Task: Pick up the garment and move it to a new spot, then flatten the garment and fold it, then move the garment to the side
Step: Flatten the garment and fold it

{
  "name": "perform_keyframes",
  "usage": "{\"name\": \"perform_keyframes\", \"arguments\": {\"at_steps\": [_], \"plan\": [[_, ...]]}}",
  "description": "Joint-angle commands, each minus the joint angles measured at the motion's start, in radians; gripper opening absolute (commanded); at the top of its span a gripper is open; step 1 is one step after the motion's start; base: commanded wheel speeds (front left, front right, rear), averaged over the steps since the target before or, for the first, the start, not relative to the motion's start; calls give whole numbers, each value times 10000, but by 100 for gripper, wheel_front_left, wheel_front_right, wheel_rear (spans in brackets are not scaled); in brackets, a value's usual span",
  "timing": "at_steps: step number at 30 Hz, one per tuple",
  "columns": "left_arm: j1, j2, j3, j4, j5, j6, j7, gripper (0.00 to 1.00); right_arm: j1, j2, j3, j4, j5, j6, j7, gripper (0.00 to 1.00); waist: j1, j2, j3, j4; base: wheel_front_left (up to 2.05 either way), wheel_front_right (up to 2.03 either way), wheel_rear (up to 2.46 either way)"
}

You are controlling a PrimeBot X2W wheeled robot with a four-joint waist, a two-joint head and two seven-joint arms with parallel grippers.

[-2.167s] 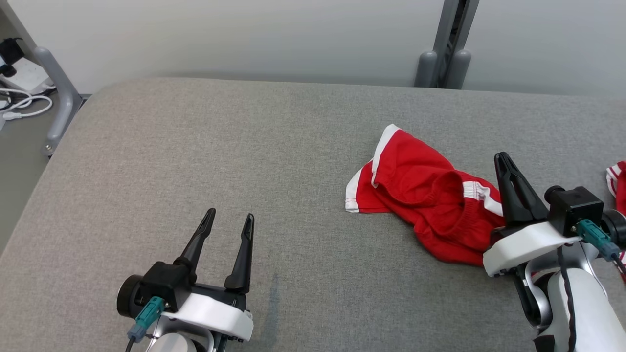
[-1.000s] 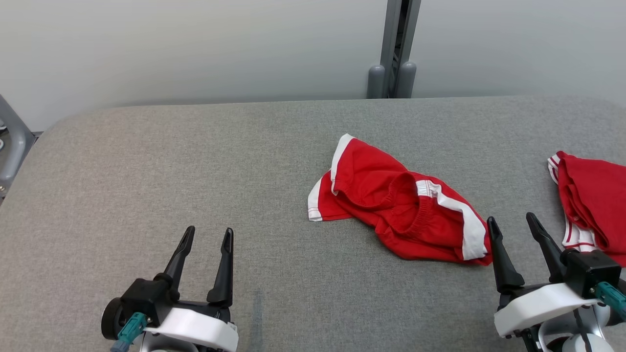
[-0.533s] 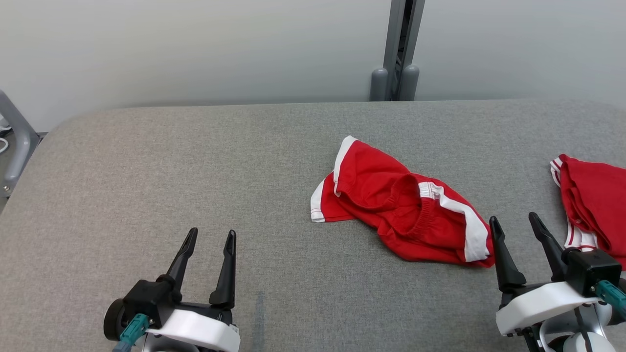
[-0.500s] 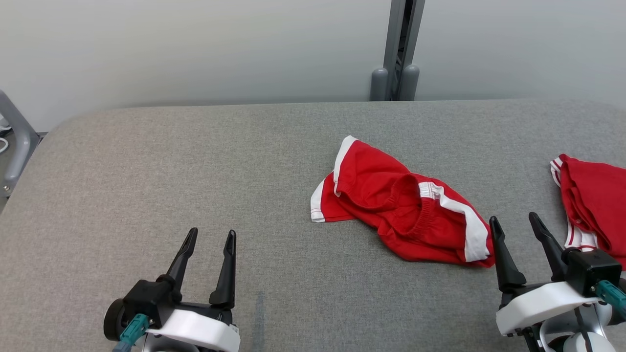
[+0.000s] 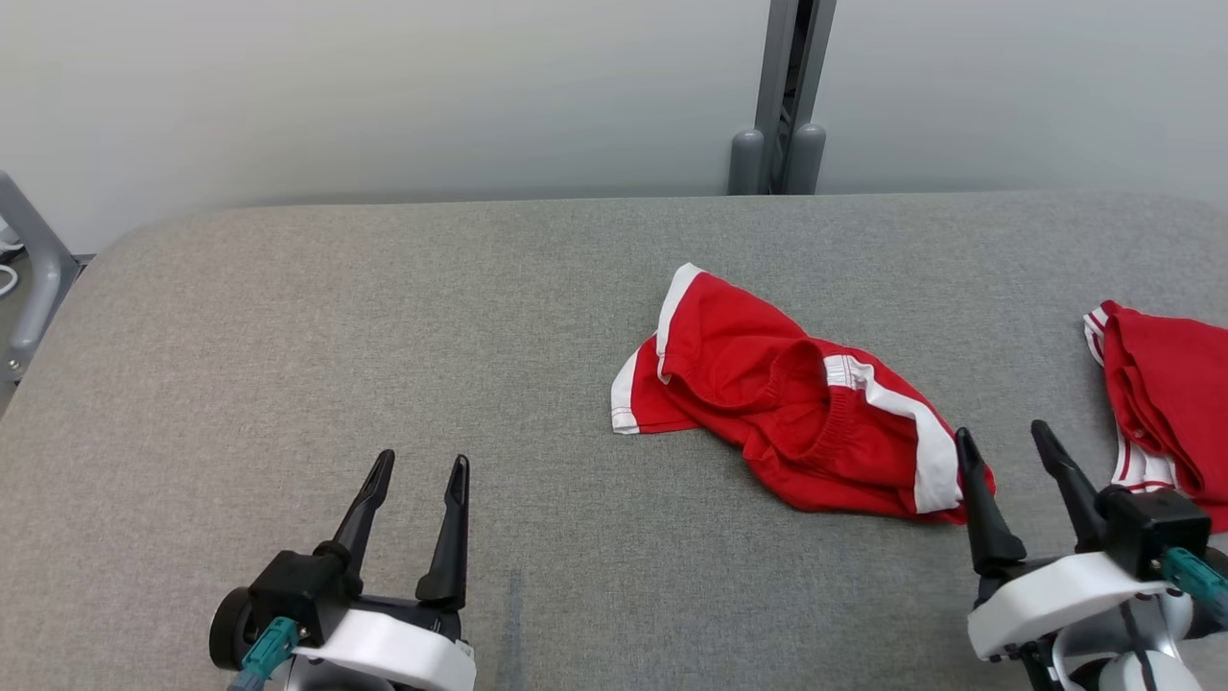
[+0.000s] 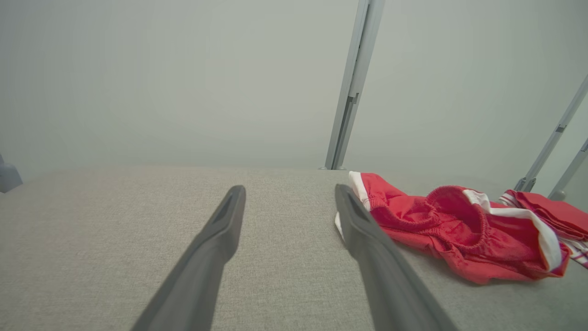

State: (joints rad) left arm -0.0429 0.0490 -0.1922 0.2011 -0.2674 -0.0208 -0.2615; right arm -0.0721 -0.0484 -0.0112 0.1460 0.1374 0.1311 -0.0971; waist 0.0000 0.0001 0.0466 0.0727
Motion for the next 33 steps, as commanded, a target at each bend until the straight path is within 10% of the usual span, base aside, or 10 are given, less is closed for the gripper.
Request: {"name": "perform_keyframes", "arguments": {"at_steps": [1,29,31,33], "plan": [[14,36,-21,0,-10,-38,-34,100,-154,-48,81,130,24,-6,109,100,0,-1,28,23,0,0,0],[-855,33,-740,82,-506,71,-34,100,-3823,-58,-284,4644,-1408,-8,1405,100,0,-1,1345,1577,0,0,0],[-879,34,-767,91,-518,87,-34,100,-3937,-63,-391,4869,-1464,-8,1395,0,0,-1,1353,1610,0,0,0],[-918,34,-785,114,-533,126,-34,100,-4059,-54,-424,4947,-1564,-8,1189,0,0,-1,1340,1616,0,0,0]]}}
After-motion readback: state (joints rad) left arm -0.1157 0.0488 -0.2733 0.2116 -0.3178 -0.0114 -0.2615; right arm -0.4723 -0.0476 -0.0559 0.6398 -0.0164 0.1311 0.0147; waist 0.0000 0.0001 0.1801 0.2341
